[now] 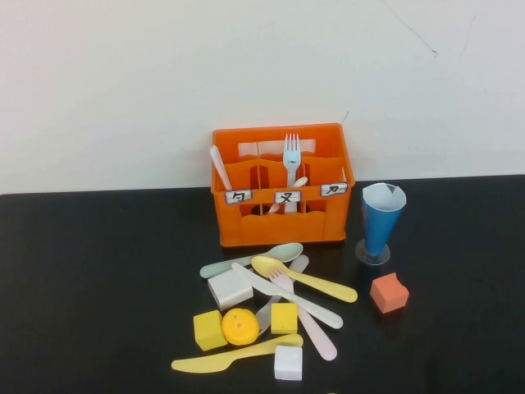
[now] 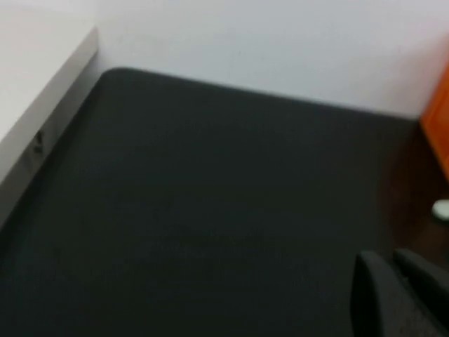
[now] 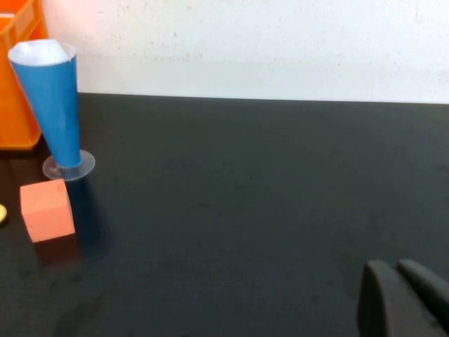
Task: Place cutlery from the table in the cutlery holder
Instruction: Pick up the knife
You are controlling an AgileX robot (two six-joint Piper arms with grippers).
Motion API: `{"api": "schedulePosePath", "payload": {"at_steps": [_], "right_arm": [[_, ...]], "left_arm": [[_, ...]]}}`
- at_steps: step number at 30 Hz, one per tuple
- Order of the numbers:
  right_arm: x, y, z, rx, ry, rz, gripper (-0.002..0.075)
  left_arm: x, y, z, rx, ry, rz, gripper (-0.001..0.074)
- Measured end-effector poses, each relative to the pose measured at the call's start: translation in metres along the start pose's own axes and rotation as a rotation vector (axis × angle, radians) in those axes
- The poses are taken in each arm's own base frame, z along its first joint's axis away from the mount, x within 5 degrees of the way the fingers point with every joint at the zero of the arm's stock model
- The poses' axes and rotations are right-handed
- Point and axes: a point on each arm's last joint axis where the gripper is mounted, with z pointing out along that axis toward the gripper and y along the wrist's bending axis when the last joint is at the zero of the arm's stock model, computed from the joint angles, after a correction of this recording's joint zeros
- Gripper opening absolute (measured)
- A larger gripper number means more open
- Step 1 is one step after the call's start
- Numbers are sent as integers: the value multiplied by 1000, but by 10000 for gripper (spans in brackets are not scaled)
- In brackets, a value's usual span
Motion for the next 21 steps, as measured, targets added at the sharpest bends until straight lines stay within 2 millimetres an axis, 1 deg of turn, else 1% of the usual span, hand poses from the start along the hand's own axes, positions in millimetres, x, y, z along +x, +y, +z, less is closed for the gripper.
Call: {"api": "schedulePosePath", "payload": {"at_steps": [5, 10, 16, 21], "right_arm": [[0, 0, 0, 0, 0, 0, -3], [0, 0, 0, 2, 0, 1, -3], [0, 0, 0, 2, 0, 1, -3], [0, 0, 0, 2, 0, 1, -3]], "left_arm": [[0, 3, -4, -32, -30, 101, 0], [-1, 3, -4, -31, -24, 87, 0], [0, -1, -4, 44, -12, 134, -1], [0, 0, -4, 42, -13, 167, -1]]}}
